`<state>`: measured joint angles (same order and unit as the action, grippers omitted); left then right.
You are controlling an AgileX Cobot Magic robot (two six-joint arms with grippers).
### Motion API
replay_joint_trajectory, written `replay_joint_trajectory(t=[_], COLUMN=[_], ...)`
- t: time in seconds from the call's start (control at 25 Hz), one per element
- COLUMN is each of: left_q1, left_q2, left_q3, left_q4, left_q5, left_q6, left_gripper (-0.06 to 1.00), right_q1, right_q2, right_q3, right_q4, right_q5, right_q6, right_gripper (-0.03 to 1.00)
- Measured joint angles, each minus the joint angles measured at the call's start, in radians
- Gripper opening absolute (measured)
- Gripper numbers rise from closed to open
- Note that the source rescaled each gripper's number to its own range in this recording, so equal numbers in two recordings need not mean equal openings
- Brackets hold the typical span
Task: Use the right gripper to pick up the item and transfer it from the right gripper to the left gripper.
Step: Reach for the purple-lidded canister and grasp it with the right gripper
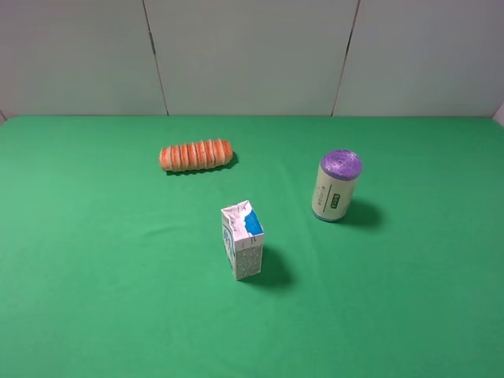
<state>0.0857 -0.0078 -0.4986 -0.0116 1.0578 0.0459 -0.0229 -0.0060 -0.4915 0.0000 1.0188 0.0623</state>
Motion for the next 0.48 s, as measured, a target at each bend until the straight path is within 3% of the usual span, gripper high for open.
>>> replay_joint_trajectory(t=[0.24,0.48], left_q1=[0.000,0.000], left_q2=[0.000,0.000], left_q3=[0.000,0.000], left_q4=[0.000,0.000], left_q5=[0.000,0.000], left_q6=[0.000,0.000], left_gripper=[0.93,0.93], right_q1=[0.000,0.002], right_q2=[0.061,0.333], right_q3=[-0.040,-0.233], right_q4=[0.000,0.012], right_q5=[0.016,0.013], right_q6=[0.000,-0.028], right_gripper=[1.00,1.00])
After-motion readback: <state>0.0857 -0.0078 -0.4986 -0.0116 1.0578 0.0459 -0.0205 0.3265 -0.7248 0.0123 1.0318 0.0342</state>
